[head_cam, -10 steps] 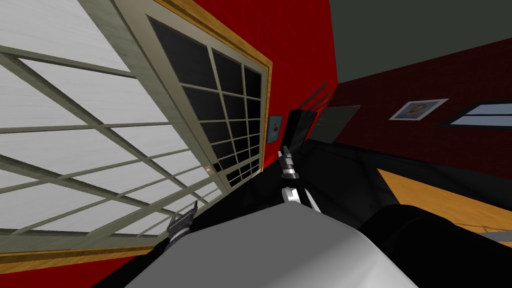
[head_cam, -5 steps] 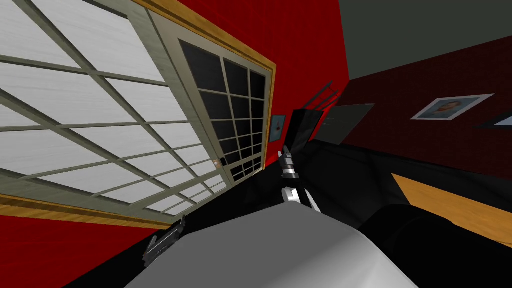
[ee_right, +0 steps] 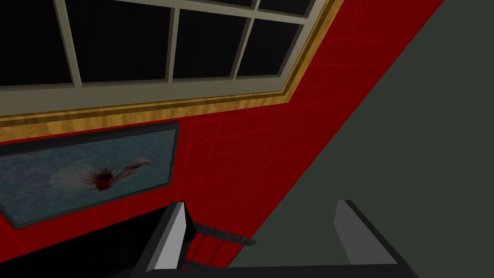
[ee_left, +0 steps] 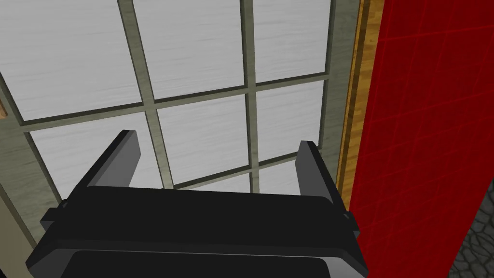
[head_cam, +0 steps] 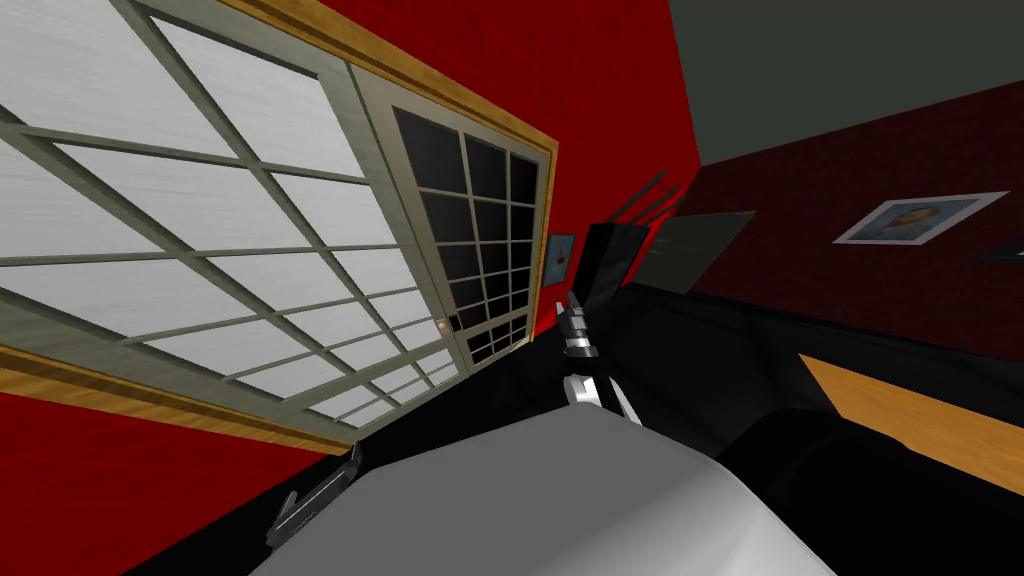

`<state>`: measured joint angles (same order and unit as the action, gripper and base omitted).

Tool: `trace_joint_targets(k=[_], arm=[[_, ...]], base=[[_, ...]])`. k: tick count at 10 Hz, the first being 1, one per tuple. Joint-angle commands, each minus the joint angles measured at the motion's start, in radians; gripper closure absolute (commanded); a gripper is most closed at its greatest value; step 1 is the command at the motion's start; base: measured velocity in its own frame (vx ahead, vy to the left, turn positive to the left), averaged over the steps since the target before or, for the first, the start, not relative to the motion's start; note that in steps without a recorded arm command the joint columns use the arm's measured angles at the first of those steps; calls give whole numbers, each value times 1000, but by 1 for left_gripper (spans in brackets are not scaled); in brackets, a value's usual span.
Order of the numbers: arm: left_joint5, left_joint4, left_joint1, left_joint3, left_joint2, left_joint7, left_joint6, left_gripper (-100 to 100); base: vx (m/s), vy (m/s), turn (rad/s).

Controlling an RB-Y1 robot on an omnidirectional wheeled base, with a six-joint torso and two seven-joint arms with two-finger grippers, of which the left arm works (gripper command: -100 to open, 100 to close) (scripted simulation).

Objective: Pull the door open

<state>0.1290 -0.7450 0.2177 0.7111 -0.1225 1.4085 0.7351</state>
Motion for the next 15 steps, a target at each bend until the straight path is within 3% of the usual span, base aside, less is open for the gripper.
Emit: trace_joint_targets(k=[1,7,8,9,15], arm=[[1,10,-25,-6,3,4,6,-100],[14,-8,-107,-45,31,9,9,-100],[14,-8,-107,-45,31,9,9,-100],[18,-14,-132,-59,40,9,11,-100],[33,-34,-212,-103,66,10,18,-100]], base=[[195,21,-78],[200,21,-102],[120,32,-30],[145,16,-134],[189,18,-104]])
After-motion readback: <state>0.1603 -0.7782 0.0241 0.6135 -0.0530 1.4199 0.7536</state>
